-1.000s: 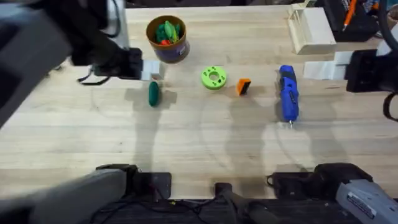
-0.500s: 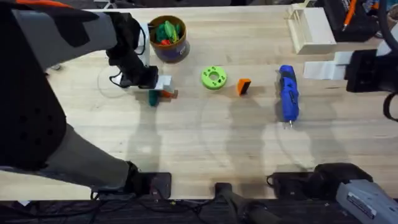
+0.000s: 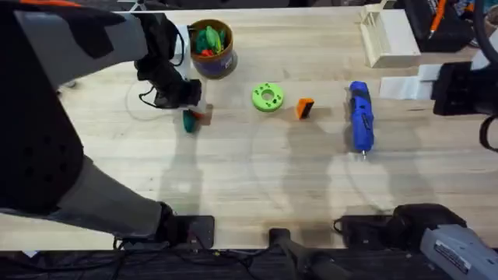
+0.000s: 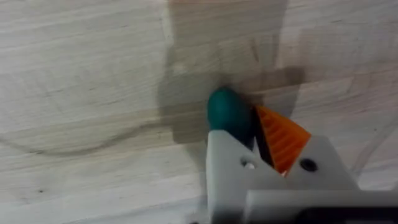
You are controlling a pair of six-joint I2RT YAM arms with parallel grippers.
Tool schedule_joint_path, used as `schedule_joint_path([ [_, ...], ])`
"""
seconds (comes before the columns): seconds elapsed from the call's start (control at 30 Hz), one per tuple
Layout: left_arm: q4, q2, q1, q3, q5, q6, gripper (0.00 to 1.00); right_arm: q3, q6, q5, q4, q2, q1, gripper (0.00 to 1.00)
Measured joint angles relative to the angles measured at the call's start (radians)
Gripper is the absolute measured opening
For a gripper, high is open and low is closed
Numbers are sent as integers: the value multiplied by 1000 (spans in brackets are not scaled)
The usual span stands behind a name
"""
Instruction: Pick up the gripper from the table and insert it into the empty holder that is missing its gripper. Then pick up a screw, insert it into the mounting hole, and use the screwdriver to tighten it. Finally, clean up the table by picking up the vegetable and placing it into the bucket.
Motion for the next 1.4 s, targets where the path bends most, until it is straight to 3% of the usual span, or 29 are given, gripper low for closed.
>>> schedule_joint_path([
  [0.47,-3,-15,0,8,-26,-32,14,0,0,0,0,0,0,967],
  [0.57,-5,-104,-2,8,-41,-47,14,0,0,0,0,0,0,966],
  [0.7,-22,-315,-19,13,-48,-64,14,0,0,0,0,0,0,966],
  [0.73,-31,-368,-24,16,-49,-68,71,0,0,0,0,0,0,966],
  [0.87,-78,-539,-26,23,-50,-92,715,0,0,0,0,0,0,965],
  [0.93,-98,-592,-26,23,-49,-105,949,0,0,0,0,0,0,966],
  [1.17,-105,-807,-26,10,-50,-133,987,0,0,0,-16,0,0,965],
  [1.4,-84,-1109,-26,-111,-50,-148,987,0,0,0,-81,0,0,966],
])
